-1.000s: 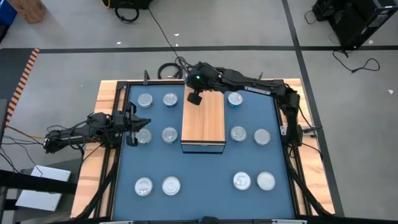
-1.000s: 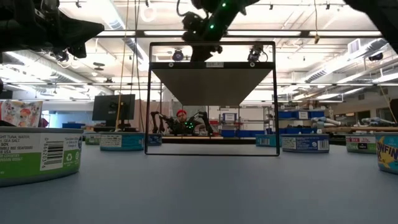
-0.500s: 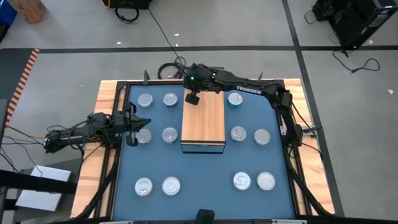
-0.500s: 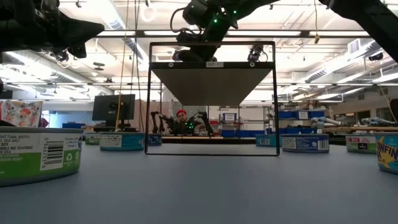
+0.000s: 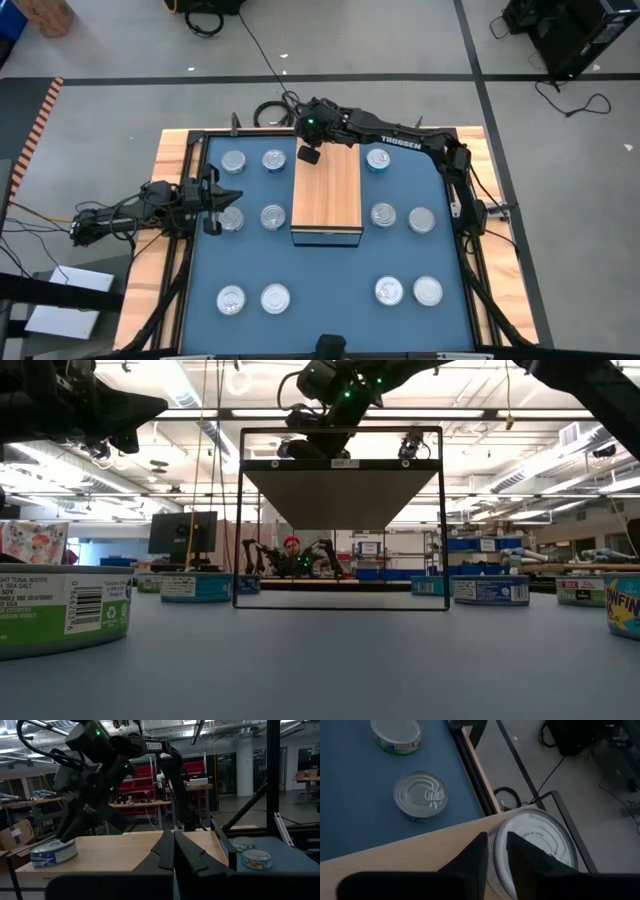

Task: Stack canned seafood by type on shelf
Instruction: Put the blue tuna can on the shelf

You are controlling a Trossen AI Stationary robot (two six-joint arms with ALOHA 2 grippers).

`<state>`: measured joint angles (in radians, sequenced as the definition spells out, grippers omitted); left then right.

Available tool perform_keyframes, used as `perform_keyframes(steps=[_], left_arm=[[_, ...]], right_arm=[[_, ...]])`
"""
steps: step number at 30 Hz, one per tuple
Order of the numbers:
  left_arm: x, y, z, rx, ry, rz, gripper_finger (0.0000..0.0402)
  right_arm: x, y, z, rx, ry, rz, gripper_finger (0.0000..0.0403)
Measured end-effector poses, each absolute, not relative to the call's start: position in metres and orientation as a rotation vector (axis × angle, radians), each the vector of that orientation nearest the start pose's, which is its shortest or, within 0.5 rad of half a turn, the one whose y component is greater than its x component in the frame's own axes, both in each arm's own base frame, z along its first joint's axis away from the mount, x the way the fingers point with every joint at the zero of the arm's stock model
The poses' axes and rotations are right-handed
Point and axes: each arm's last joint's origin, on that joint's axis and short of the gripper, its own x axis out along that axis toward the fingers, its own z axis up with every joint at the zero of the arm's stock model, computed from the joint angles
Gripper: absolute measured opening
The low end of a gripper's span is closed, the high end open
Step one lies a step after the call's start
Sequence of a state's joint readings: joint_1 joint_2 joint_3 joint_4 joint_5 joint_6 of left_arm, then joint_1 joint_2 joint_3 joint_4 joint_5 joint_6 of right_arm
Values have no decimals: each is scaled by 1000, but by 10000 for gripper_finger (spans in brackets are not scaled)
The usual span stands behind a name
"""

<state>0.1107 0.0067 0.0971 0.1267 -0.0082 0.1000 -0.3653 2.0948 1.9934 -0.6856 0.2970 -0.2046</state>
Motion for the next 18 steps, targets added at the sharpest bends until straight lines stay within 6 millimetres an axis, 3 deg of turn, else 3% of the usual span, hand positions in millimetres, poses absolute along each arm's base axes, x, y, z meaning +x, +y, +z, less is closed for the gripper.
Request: perform_keyframes(steps=[4, 10, 18], left_arm=[[89, 10, 207, 110, -199, 128, 2], [89, 10, 206, 109, -188, 130, 2], [89, 10, 205, 109, -183, 130, 2]], right_arm=[[428, -172, 303, -186, 921, -516, 95], [415, -177, 304, -158, 999, -526, 13], [406, -183, 299, -153, 1082, -540, 5]])
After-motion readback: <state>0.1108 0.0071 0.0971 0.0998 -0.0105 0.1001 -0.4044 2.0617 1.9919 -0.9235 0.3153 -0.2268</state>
